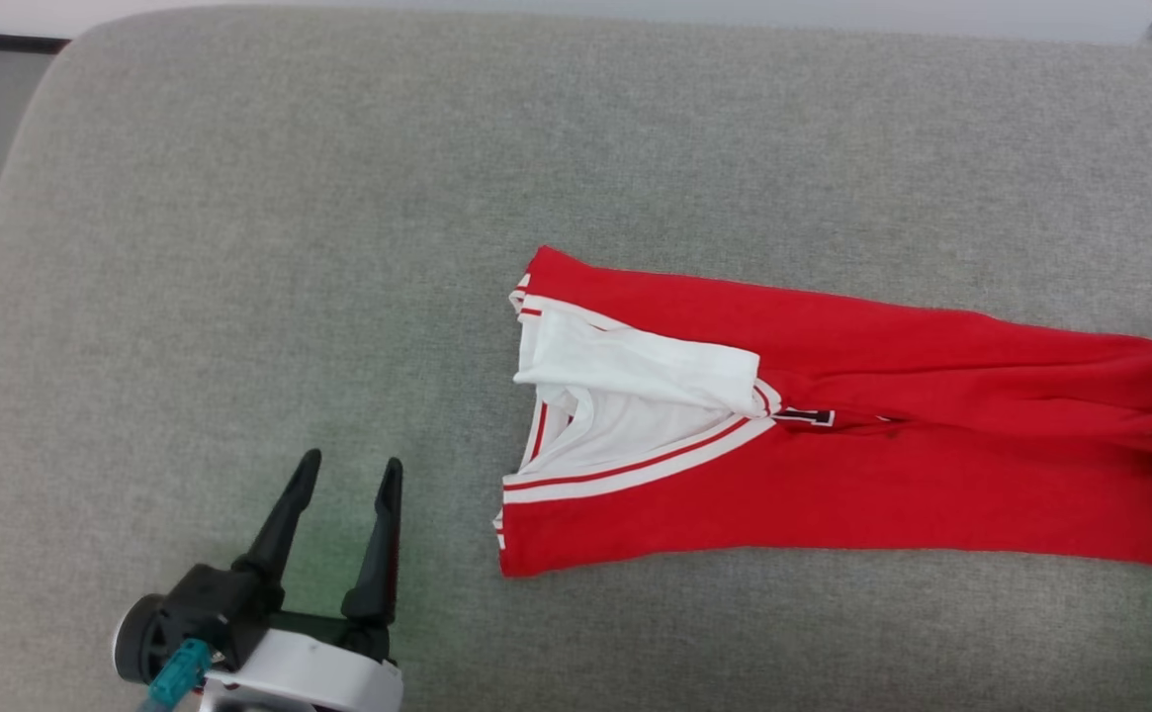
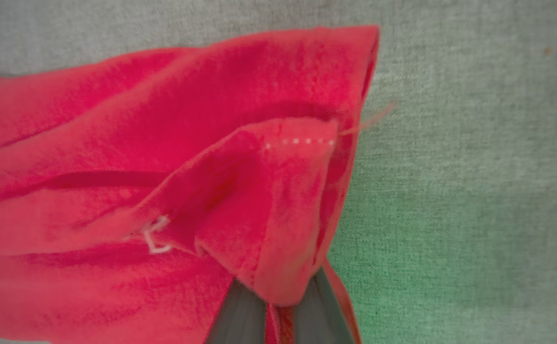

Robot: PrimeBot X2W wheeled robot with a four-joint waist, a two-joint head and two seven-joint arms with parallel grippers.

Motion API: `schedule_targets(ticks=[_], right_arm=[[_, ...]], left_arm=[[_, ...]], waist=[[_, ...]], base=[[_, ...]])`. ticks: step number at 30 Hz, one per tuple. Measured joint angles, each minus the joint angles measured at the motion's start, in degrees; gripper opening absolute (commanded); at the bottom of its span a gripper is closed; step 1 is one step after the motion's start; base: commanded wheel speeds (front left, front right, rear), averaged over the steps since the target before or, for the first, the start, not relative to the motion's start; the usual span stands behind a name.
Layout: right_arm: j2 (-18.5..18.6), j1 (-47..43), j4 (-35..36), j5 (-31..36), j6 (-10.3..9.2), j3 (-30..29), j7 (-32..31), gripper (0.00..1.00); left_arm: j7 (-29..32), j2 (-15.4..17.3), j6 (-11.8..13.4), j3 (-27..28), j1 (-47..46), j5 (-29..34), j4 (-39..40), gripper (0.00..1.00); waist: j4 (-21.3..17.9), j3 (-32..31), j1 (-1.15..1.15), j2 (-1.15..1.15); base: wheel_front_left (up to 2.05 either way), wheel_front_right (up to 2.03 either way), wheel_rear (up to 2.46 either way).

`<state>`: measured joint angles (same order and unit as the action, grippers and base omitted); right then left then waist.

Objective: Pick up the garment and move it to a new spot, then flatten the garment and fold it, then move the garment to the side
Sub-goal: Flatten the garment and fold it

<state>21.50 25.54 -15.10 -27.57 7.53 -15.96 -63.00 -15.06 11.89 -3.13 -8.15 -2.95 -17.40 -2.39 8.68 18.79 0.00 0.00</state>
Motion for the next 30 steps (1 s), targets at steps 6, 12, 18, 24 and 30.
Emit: schedule_targets(ticks=[6, 12, 18, 24, 30], right_arm=[[-0.78, 0.27, 0.47, 0.1, 0.01, -1.27, 0.94, 0.0], [0.83, -0.25, 1.43, -0.12, 0.0, -4.34, 1.6, 0.0], [3.86, -1.87, 2.8, -0.12, 0.0, -9.24, 2.9, 0.0], [6.11, -2.76, 3.91, -1.75, 0.0, -8.86, 4.14, 0.0], [8.17, -4.12, 8.87, -8.33, 0.0, -0.15, 4.9, 0.0]], left_arm=[[0.0, -1.12, -1.2, 2.5, 0.34, 1.92, -0.26, 1.0], [0.0, -1.91, -2.02, 4.57, 1.01, 3.15, 0.11, 1.0], [0.01, -2.4, -2.94, 5.73, 1.46, 3.75, 0.68, 1.0], [0.0, -2.91, -3.44, 6.53, 1.77, 3.98, 0.23, 1.0], [0.0, -3.86, -3.79, 6.33, 1.79, 4.16, -0.74, 1.0]], waist=[[-0.91, -0.29, 0.0, 0.0], [-2.55, -0.33, 0.0, 0.0], [-4.1, 0.02, 0.0, 0.0], [-5.29, -0.01, 0.0, 0.0], [-5.8, -1.39, 0.0, 0.0]], base=[[0.0, 0.0, 0.0], [0.0, 0.0, 0.0], [0.0, 0.0, 0.0], [0.0, 0.0, 0.0], [0.0, 0.0, 0.0]])
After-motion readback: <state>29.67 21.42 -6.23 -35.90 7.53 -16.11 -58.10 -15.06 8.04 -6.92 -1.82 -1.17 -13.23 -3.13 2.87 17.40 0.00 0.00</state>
